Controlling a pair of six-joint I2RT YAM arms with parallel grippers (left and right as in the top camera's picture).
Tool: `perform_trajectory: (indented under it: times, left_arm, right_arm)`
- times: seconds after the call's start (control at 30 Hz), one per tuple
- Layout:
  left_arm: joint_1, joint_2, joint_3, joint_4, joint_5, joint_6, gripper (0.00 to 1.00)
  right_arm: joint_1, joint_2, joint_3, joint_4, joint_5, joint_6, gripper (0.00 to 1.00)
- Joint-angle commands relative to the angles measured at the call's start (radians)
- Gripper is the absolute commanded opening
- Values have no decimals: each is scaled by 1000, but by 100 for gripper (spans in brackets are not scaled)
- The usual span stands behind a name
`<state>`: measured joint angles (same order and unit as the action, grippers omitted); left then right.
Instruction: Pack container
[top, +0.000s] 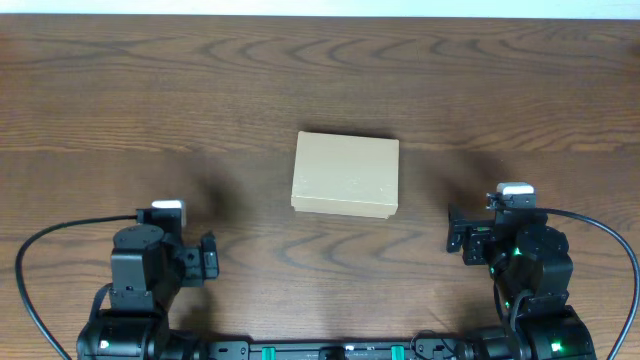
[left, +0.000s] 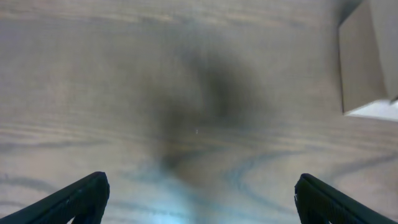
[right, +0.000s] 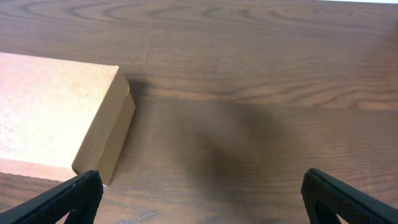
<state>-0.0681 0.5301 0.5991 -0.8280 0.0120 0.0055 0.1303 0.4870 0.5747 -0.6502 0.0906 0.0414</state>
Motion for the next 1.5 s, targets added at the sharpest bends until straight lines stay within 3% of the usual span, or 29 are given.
perform_trajectory:
  times: [0.0,0.2,0.5,0.83,1.1,1.47]
  left_arm:
    - [3,-2,7,-30,4,17,96]
    - [3,-2,7,-43,4,18,96]
    - [3,-2,6,-43,4,17,95]
    - [3,-2,6,-43,4,17,96]
    - [3,-2,6,-43,4,17,95]
    - [3,-2,7,-43,4,17,96]
  right_arm:
    - [8,-5,-7,-2,7,3,99]
    - [8,-6,-7,34,21,11,99]
    - [9,-187,-206,640,-214,14,99]
    - [10,-336,-470,964,-90,9,99]
    - [11,-341,-570,982,-49,-104,99]
    - [9,-431,-569,603,-97,-110,99]
